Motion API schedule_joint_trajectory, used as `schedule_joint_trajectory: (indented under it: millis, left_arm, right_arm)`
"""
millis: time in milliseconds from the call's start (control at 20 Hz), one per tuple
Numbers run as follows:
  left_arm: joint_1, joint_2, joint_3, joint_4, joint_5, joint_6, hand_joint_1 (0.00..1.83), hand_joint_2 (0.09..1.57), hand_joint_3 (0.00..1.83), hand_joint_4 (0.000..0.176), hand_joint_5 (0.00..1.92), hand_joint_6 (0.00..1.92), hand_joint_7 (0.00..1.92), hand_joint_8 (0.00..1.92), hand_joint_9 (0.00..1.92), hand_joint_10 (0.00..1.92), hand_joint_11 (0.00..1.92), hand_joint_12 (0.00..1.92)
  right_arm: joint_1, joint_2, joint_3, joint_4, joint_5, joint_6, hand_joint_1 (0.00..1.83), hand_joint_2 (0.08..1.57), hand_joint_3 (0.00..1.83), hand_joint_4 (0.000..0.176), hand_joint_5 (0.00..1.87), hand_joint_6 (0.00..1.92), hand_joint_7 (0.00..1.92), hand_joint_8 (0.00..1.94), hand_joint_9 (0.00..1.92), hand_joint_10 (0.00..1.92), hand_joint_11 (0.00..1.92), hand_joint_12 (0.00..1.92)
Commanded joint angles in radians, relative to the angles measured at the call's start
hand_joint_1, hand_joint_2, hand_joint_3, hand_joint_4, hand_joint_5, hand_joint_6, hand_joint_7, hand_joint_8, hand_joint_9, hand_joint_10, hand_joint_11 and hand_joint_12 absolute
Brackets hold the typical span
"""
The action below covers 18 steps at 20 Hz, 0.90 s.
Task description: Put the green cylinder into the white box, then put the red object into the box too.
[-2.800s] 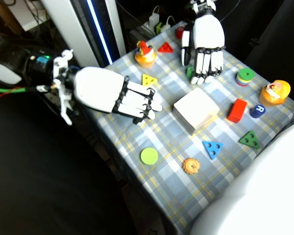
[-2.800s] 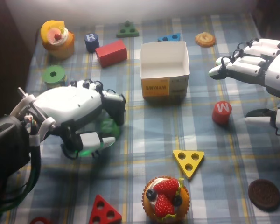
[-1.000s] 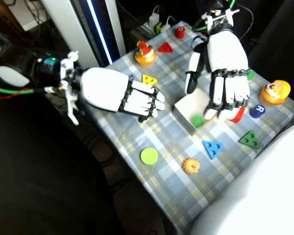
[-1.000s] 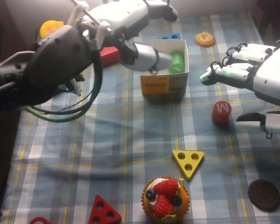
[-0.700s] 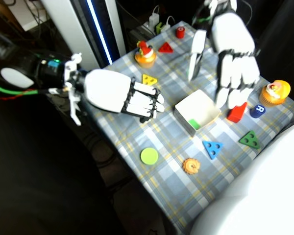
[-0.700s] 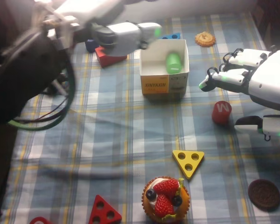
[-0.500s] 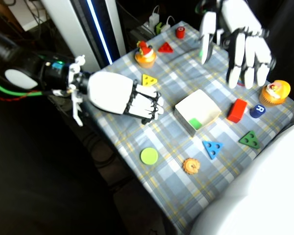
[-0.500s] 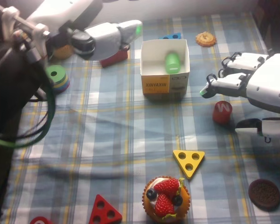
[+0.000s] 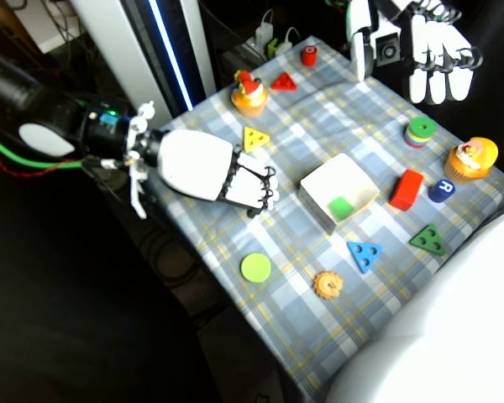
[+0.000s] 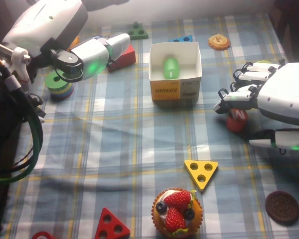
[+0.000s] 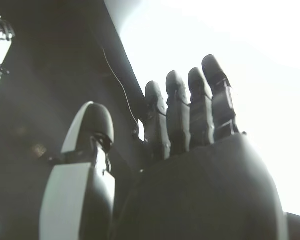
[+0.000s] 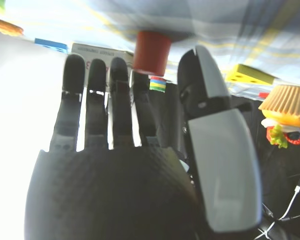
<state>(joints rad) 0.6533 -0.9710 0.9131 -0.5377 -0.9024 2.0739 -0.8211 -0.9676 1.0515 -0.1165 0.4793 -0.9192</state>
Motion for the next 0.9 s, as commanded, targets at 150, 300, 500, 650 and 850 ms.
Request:
schedule_joint_trajectory:
  millis: [150,300,500,650,850]
  left_arm:
    - [-0.001,0.007,-0.005,0.038,-0.123,-0.003,0.72,1.32,0.0,0.022,0.49,0.01,0.38,0.0,0.05,0.56,0.0,1.25]
    - [0.026,0.024,-0.022,0.028,-0.153,-0.003,0.66,1.31,0.0,0.02,0.5,0.01,0.39,0.0,0.04,0.55,0.0,1.16]
    - [0.083,0.043,-0.049,0.004,-0.196,-0.003,0.57,1.33,0.0,0.03,0.46,0.0,0.35,0.0,0.0,0.53,0.0,0.97]
    - [0.119,0.041,-0.06,-0.019,-0.22,-0.003,0.57,1.34,0.0,0.044,0.45,0.0,0.35,0.0,0.0,0.49,0.0,0.94]
    - [0.152,0.033,-0.063,-0.043,-0.223,-0.004,0.66,1.34,0.0,0.035,0.47,0.01,0.39,0.01,0.04,0.47,0.0,1.1]
  right_arm:
    - [0.021,-0.01,0.007,0.007,0.101,0.0,1.16,1.26,0.0,0.0,0.64,1.38,0.81,1.41,0.4,1.6,0.05,1.92]
    - [0.042,0.005,-0.004,0.006,0.136,0.0,1.18,1.26,0.0,0.0,0.69,1.27,0.77,1.55,0.36,1.73,0.2,1.92]
    - [0.095,0.048,-0.03,-0.013,0.226,0.013,1.14,1.3,0.0,0.0,0.67,1.35,0.67,1.68,0.34,1.82,0.15,1.92]
    - [0.16,0.038,-0.013,-0.029,0.242,0.02,1.16,1.29,0.0,0.0,0.68,1.28,0.68,1.72,0.41,1.92,0.24,1.92]
    - [0.256,-0.069,0.081,-0.027,0.202,0.022,1.11,1.3,0.0,0.016,0.63,1.5,0.71,1.5,0.4,1.58,0.06,1.92]
